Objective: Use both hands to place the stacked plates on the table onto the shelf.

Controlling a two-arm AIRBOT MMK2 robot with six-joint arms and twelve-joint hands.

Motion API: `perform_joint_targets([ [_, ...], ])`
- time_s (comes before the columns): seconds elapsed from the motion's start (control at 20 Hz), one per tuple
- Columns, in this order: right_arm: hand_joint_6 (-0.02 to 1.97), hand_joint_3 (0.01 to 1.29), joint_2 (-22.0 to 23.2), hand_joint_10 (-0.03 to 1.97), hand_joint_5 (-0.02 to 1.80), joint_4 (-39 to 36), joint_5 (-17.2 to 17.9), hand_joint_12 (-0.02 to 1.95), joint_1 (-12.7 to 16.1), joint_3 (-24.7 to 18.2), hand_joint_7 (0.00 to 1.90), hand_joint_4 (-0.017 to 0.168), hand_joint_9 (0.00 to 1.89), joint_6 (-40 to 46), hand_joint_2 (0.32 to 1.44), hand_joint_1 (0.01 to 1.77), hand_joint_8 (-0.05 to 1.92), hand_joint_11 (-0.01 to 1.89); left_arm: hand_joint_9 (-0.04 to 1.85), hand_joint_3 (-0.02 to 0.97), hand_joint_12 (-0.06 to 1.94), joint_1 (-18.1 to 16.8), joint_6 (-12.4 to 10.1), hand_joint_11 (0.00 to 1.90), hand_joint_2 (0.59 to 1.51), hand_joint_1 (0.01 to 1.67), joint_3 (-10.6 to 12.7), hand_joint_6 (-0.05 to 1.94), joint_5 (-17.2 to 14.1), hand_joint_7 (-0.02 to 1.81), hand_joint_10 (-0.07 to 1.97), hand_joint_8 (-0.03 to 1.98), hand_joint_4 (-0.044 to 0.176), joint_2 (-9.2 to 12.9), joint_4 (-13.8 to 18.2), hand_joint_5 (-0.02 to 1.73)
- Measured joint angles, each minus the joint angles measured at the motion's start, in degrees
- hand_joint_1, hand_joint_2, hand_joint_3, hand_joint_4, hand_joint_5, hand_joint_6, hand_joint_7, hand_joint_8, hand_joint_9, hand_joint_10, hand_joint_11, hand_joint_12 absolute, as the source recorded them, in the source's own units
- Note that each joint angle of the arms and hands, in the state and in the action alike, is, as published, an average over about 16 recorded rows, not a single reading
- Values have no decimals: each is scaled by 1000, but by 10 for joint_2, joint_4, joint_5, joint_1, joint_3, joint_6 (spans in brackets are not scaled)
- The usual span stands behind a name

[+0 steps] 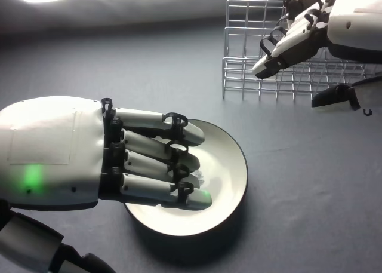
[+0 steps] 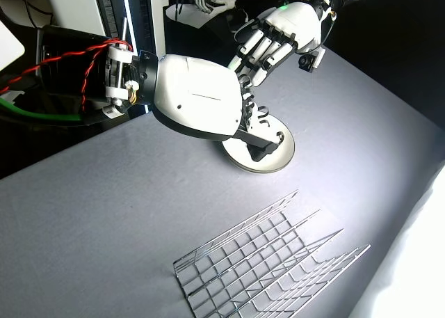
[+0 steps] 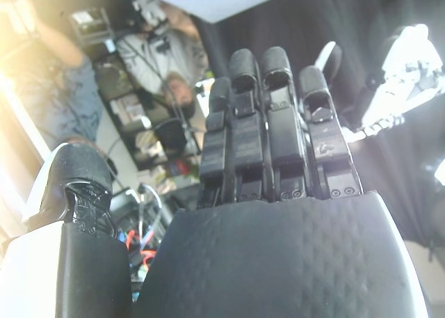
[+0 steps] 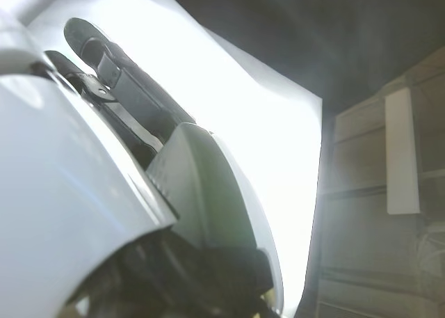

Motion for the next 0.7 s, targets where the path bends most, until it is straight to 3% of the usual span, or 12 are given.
perform_joint_targets([
  [0.4,30,33,1,81,248,0,5,601,-5,1,263,1,215,-9,1367,345,19,41,120,25,192,-26,-24,29,1163,34,8,12,-3,128,16,5,-2,1,32,111],
  [0.55,25,27,2,47,179,1,17,477,-12,1,183,3,144,-19,1420,185,12,13,67,21,160,-41,-42,21,1135,27,12,12,-3,61,16,3,-2,1,51,72],
  [0.7,15,15,3,33,173,4,30,483,-19,3,173,3,142,-30,1430,108,6,9,62,12,165,-56,-63,22,1090,34,18,12,-1,57,17,2,-2,1,74,67],
])
